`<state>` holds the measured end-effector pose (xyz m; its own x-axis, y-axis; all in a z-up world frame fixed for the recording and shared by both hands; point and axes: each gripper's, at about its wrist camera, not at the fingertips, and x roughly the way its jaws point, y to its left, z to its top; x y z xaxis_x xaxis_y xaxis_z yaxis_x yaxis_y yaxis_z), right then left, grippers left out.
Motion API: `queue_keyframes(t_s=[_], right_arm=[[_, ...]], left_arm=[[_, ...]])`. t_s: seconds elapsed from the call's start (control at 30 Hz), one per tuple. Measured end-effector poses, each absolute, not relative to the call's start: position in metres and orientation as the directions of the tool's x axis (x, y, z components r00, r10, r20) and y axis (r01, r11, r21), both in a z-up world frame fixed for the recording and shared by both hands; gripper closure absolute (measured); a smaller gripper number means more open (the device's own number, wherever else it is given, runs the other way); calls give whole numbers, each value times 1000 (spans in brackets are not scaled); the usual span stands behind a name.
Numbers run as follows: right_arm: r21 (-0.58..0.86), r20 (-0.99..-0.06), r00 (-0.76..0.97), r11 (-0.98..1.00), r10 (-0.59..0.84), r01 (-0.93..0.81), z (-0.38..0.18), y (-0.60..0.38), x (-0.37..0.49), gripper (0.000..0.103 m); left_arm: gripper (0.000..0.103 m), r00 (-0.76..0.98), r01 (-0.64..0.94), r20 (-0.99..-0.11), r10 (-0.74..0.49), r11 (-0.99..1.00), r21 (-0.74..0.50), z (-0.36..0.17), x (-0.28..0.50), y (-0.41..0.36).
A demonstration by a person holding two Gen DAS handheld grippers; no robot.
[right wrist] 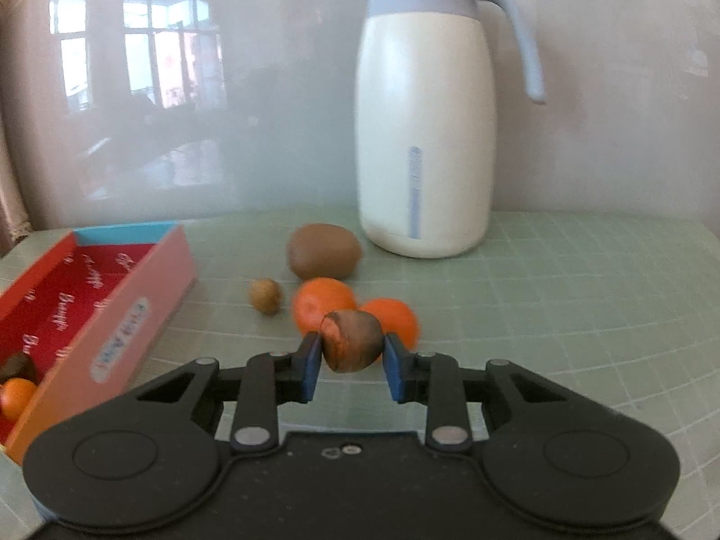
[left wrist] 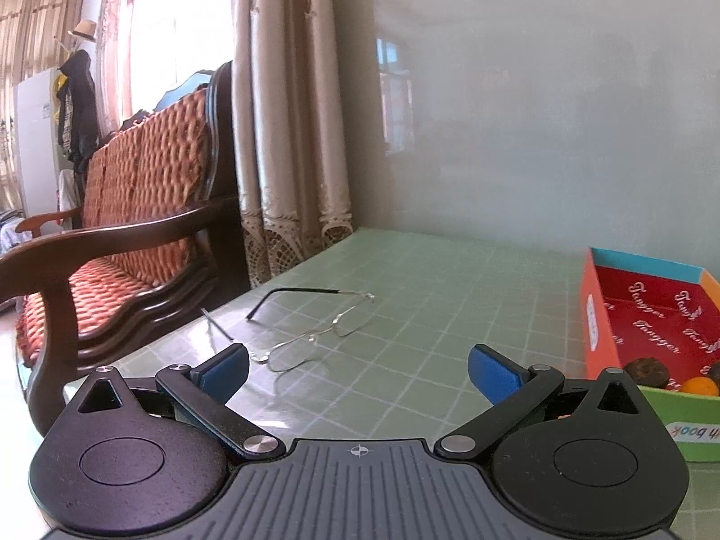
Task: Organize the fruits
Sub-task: 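Carry the small brown fruit into the red box and open the right tool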
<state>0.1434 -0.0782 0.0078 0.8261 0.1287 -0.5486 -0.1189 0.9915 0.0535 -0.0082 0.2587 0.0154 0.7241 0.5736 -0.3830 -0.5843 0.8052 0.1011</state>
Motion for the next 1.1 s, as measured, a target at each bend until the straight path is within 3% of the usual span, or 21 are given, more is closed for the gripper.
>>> queue_keyframes(t_s=[0.87, 0.93, 1.0, 1.1], right_arm=[[47, -469, 808, 923, 358, -382, 24, 42, 110, 75], [35, -471, 803, 917, 366, -397, 22, 50, 109, 69], [-20, -468, 809, 911, 356, -412, 21, 61, 105, 52], [13, -435, 809, 901, 395, -433, 26, 60, 98, 50]], left_arm=[[0, 672, -638, -410, 617, 763, 103, 7, -26, 292], [0, 673, -636, -412, 614, 765, 102, 7, -26, 291], [0, 677, -631, -408, 613, 768, 107, 8, -26, 288], [0, 682, -624, -403, 610, 773, 113, 9, -24, 285]])
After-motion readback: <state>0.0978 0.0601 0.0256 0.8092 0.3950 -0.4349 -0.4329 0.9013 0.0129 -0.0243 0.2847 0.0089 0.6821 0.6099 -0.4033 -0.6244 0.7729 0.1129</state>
